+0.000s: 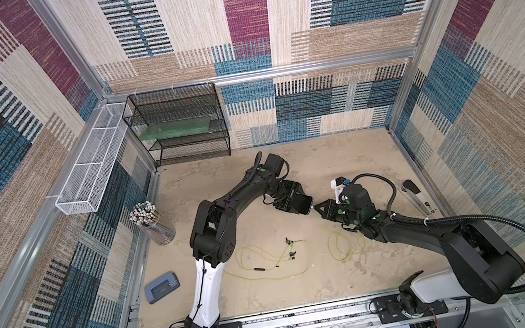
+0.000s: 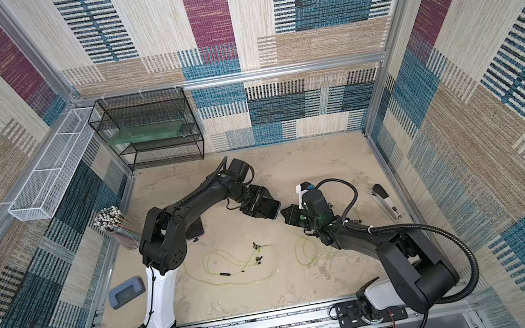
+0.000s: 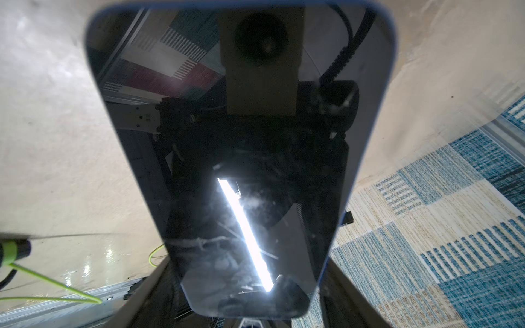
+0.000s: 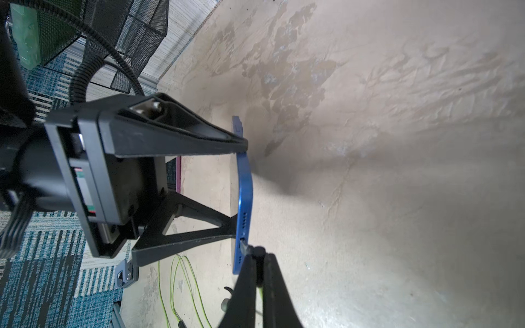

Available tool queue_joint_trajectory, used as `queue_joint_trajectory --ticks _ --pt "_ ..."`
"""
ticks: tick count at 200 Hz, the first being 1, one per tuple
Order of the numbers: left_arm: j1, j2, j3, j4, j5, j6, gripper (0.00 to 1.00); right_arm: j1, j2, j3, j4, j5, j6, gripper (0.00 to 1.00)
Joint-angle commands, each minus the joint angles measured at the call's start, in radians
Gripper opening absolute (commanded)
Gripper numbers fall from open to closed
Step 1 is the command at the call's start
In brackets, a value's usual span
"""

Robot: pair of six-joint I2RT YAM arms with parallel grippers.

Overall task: Plug wired earphones into phones
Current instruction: Insert the wired earphone into the phone.

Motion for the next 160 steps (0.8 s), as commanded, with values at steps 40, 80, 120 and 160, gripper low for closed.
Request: queue_joint_trajectory --ticks 40,80,120,160 --pt "-0.006 -0.015 -0.006 0.030 0.031 -0.013 0.13 -0.002 0.022 0.010 0.039 0.014 -0.004 0.00" --pt "-0.009 -0.022 -0.021 0.046 0.031 -0.028 0.12 -0.004 0.033 0.013 0.039 0.027 0.016 0.00" --pt "-0.012 -0.036 -0.046 0.078 0.016 -0.065 0.10 0.002 0.029 0.017 0.012 0.060 0.045 0.00" --pt "-0.020 -0.058 -0.079 0.122 0.001 -0.114 0.09 0.014 0.027 0.028 -0.014 0.096 0.063 0.00"
